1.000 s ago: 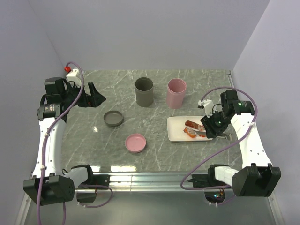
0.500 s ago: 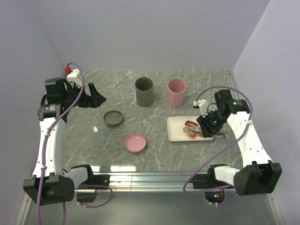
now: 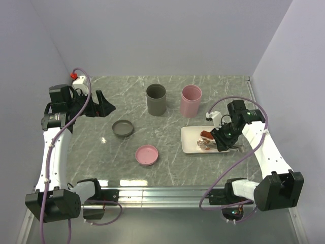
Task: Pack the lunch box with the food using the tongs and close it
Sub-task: Pick up the fake food from the plate.
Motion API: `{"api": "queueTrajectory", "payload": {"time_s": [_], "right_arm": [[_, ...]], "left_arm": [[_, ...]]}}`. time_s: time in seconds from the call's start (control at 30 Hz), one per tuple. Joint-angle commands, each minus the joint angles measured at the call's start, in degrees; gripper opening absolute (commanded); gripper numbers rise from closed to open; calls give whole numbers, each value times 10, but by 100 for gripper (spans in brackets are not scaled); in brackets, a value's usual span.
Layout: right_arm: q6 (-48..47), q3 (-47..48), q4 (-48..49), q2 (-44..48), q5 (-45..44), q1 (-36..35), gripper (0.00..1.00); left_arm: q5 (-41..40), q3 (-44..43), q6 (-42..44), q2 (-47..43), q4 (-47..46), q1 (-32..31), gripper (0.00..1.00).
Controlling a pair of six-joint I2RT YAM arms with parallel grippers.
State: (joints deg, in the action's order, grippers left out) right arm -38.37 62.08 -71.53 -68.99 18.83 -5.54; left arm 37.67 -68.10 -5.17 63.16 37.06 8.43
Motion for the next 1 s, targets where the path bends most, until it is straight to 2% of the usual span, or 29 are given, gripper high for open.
{"api": "queueTrajectory", "payload": {"time_s": [0.0, 0.13, 0.4, 0.97], "right_arm": [[7, -5, 21, 3, -5, -7, 43], [8, -9, 24, 5, -5, -8, 40], [18, 11, 29, 2, -7, -16, 45], [19, 0, 53, -19, -63, -55, 45]], "left_arm": [[9, 6, 0, -8, -23, 0, 99], [13, 4, -1, -5, -21, 0, 99], [14, 9, -3, -3, -23, 0, 99], [7, 4, 4, -4, -17, -1, 99]]}}
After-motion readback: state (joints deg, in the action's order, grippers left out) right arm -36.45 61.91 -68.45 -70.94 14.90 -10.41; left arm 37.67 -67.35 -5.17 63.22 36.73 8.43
